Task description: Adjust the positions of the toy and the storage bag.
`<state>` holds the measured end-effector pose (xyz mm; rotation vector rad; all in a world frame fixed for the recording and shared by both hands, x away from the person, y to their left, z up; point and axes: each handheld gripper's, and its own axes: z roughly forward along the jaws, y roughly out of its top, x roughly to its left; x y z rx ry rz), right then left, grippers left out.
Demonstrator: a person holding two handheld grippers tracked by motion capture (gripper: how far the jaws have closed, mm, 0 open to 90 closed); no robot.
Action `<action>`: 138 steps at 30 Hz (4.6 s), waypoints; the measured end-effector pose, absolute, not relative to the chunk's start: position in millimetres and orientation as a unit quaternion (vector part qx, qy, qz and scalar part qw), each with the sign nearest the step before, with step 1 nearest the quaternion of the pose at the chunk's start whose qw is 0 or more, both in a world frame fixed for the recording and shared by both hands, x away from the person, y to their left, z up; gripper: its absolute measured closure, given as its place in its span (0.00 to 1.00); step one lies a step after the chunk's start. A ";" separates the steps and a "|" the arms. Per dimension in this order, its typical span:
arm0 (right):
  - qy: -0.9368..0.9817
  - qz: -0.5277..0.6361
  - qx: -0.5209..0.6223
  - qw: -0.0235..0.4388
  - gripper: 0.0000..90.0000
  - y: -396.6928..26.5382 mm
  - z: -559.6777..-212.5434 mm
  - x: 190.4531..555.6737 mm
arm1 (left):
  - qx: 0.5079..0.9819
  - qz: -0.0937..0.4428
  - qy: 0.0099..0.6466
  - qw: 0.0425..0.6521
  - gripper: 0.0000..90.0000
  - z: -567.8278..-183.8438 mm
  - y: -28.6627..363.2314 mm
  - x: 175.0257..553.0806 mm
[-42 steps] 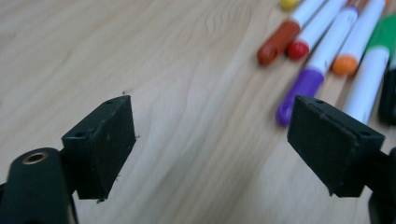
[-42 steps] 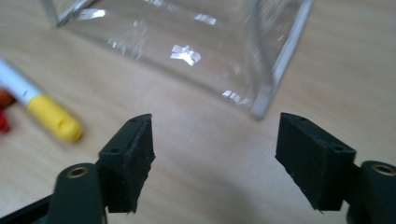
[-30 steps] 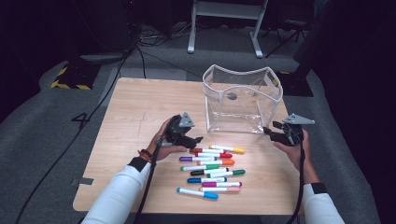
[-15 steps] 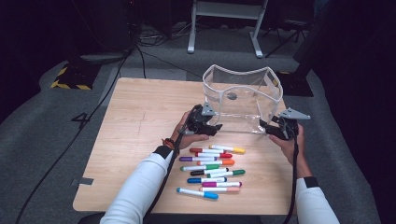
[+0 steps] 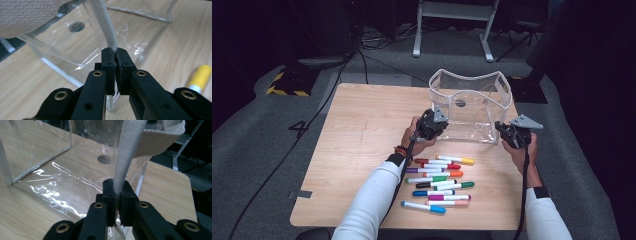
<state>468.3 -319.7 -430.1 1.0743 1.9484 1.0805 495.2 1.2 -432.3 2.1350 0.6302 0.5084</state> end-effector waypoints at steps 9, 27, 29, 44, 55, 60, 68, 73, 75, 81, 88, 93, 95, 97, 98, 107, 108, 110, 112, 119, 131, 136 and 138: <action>0.753 0.441 0.387 0.297 0.97 -319.0 -431.3 464.4 | 0.850 0.207 0.261 0.408 0.97 -427.7 38.8 498.0; 0.788 0.459 0.310 0.270 0.97 -276.3 -432.1 444.0 | 0.851 0.207 0.253 0.410 0.97 -428.5 99.8 460.2; 0.789 0.462 0.308 0.263 0.97 -275.0 -432.3 442.1 | 0.852 0.208 0.251 0.409 0.97 -428.2 102.3 456.0; 0.803 0.463 0.286 0.244 0.96 -271.5 -429.5 422.8 | 0.847 0.199 0.247 0.426 0.97 -431.8 113.1 434.4; 0.806 0.465 0.284 0.234 0.89 -273.6 -429.1 413.8 | 0.846 0.220 0.246 0.419 0.93 -433.5 114.3 417.5; 0.808 0.457 0.284 0.239 0.76 -282.0 -427.0 405.3 | 0.844 0.231 0.252 0.412 0.82 -436.1 124.1 404.6; 0.826 0.445 0.277 0.206 0.67 -294.4 -436.8 389.4 | 0.857 0.184 0.260 0.404 0.33 -451.1 146.0 368.3; 0.849 0.420 0.262 0.186 0.67 -289.2 -450.1 386.9 | 0.870 0.140 0.264 0.393 0.20 -465.6 150.4 349.1; 0.853 0.417 0.259 0.177 0.67 -287.6 -452.9 387.4 | 0.880 0.126 0.249 0.383 0.19 -475.1 148.9 334.1; 0.867 0.409 0.239 0.154 0.67 -277.6 -461.0 390.6 | 0.898 0.091 0.224 0.368 0.18 -486.9 138.7 308.2; 0.881 0.391 0.216 0.157 0.67 -259.8 -472.4 399.1 | 0.903 0.073 0.218 0.364 0.18 -493.2 126.7 304.4; 0.885 0.383 0.214 0.156 0.64 -255.7 -478.8 407.1 | 0.909 0.076 0.210 0.353 0.18 -498.2 117.7 302.3; 0.887 0.380 0.215 0.152 0.64 -254.4 -482.0 410.8 | 0.911 0.079 0.210 0.347 0.18 -500.4 113.7 302.1; 0.888 0.377 0.212 0.156 0.63 -252.7 -485.5 414.5 | 0.910 0.077 0.208 0.352 0.17 -501.1 110.5 302.4; 0.888 0.377 0.211 0.155 0.63 -252.5 -486.0 415.7 | 0.909 0.075 0.207 0.353 0.17 -501.5 109.6 302.9; 0.897 0.363 0.216 0.130 0.73 -250.6 -493.8 422.8 | 0.907 0.071 0.205 0.362 0.13 -504.4 108.6 310.3; 0.897 0.363 0.216 0.130 0.73 -250.6 -493.8 422.8 | 0.906 0.071 0.205 0.362 0.13 -504.5 108.4 310.5; 0.897 0.366 0.221 0.112 0.77 -256.7 -493.6 422.3 | 0.906 0.072 0.206 0.362 0.13 -504.5 108.2 310.6; 0.899 0.365 0.217 0.108 0.78 -261.5 -493.2 420.5 | 0.906 0.073 0.208 0.362 0.13 -504.4 108.2 310.2; 0.906 0.352 0.213 0.102 0.80 -276.4 -490.5 410.7 | 0.906 0.072 0.210 0.361 0.13 -504.4 108.4 310.2; 0.888 0.367 0.256 0.108 0.80 -329.0 -493.5 393.2 | 0.909 0.066 0.195 0.362 0.13 -504.3 117.9 317.1; 0.883 0.363 0.270 0.123 0.64 -331.2 -494.3 392.8 | 0.909 0.067 0.195 0.362 0.13 -504.5 119.4 318.8; 0.884 0.365 0.266 0.121 0.65 -328.9 -494.5 395.6 | 0.909 0.067 0.195 0.362 0.13 -504.5 119.4 318.8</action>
